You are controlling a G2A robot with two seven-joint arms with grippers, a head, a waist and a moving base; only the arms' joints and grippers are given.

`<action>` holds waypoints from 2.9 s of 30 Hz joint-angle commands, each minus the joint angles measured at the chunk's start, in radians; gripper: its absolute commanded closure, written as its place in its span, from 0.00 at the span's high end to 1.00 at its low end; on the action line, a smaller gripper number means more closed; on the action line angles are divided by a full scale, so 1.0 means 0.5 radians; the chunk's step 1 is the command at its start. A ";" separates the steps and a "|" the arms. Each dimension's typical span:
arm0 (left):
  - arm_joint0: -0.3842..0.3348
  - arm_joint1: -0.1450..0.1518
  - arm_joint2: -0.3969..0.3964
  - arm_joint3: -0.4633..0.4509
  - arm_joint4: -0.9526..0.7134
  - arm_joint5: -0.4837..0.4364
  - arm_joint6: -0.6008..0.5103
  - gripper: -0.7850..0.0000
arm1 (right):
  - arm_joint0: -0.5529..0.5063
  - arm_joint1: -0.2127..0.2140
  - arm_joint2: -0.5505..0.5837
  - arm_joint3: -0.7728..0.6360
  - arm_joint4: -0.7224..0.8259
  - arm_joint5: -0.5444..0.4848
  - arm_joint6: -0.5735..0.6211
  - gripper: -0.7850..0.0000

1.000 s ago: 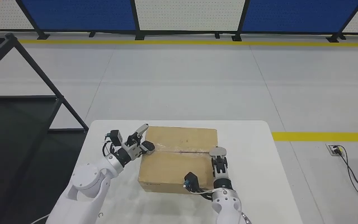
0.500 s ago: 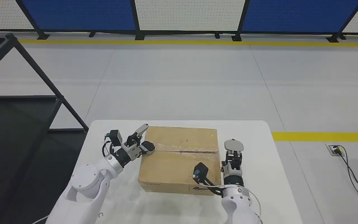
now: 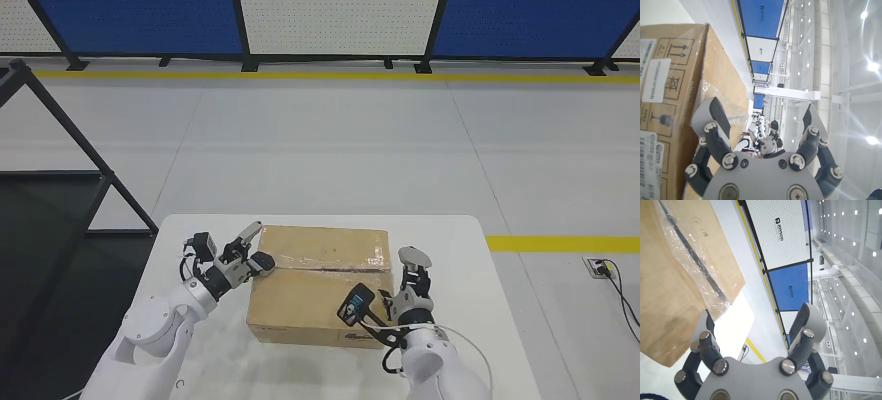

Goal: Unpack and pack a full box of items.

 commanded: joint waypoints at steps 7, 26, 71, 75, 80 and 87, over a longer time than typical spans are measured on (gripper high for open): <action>-0.028 -0.006 0.017 0.015 0.007 0.009 -0.004 1.00 | 0.178 -0.061 -0.115 0.164 0.294 0.129 0.150 0.00; -0.097 -0.026 0.084 0.071 0.020 0.019 -0.021 1.00 | 0.456 -0.165 -0.265 0.504 0.771 0.298 0.381 0.00; -0.062 -0.030 0.032 0.013 0.028 0.024 -0.046 1.00 | 0.449 -0.185 -0.082 0.724 0.972 0.276 0.061 0.00; -0.054 -0.030 0.030 0.006 0.033 0.027 -0.041 1.00 | 0.406 -0.173 -0.049 0.689 0.909 0.298 0.026 0.00; -0.049 -0.031 0.032 0.000 0.042 0.028 -0.037 1.00 | 0.358 -0.163 0.007 0.644 0.898 0.313 0.018 0.00; -0.040 -0.032 0.030 -0.009 0.048 0.030 -0.031 1.00 | 0.267 -0.144 0.104 0.561 0.892 0.340 -0.032 0.00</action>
